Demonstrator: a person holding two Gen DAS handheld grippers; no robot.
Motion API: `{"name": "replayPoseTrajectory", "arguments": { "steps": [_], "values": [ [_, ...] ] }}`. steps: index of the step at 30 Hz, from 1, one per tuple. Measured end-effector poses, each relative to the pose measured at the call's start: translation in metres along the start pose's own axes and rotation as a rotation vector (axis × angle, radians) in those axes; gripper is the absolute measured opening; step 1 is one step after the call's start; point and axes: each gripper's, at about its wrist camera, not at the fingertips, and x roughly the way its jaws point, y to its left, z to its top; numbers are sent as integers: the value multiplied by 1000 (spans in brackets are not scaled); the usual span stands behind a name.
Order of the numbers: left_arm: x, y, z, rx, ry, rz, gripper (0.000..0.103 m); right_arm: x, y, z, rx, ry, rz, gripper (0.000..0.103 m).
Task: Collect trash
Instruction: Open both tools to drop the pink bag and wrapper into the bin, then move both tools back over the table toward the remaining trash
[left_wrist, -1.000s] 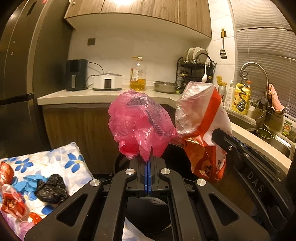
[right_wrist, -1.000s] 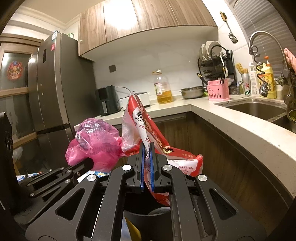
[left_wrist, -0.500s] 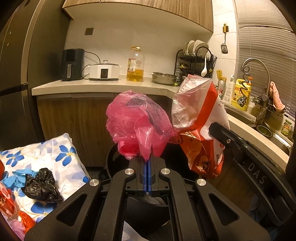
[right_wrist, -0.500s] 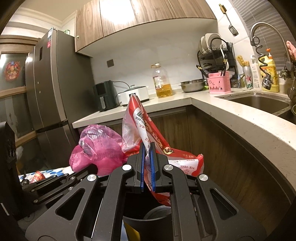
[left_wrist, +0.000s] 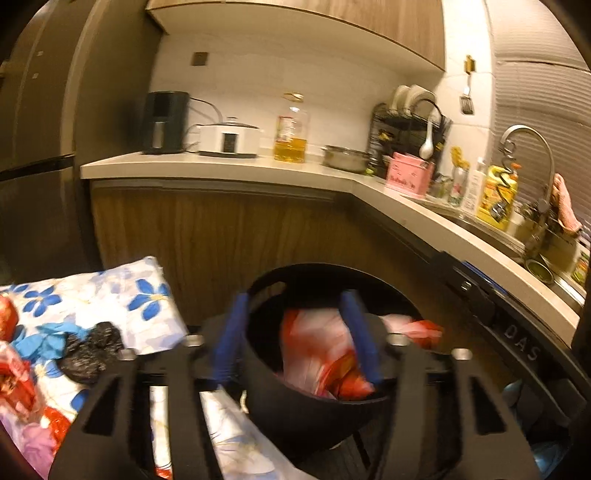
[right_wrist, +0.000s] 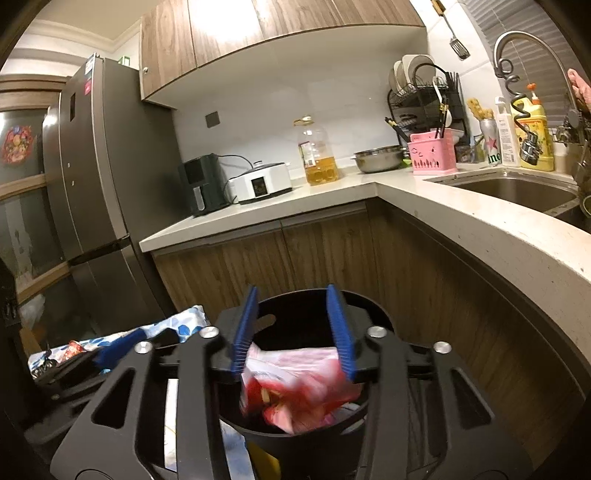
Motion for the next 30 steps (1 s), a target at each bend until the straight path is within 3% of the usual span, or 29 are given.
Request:
{"name": "replayPoseTrajectory", "arguments": {
  "steps": [3, 11, 17, 30],
  "values": [
    [-13, 7, -2, -11, -21, 66, 81, -5, 2, -4, -9, 3, -13, 55],
    [-40, 22, -12, -17, -1, 201, 95, -27, 9, -13, -9, 25, -45, 74],
    [-67, 31, -19, -30, 7, 261, 97, -50, 18, -18, -10, 35, -66, 81],
    [-126, 45, -29, -50, -32, 329, 97, -98, 52, -27, -63, 5, -53, 85]
  ]
}}
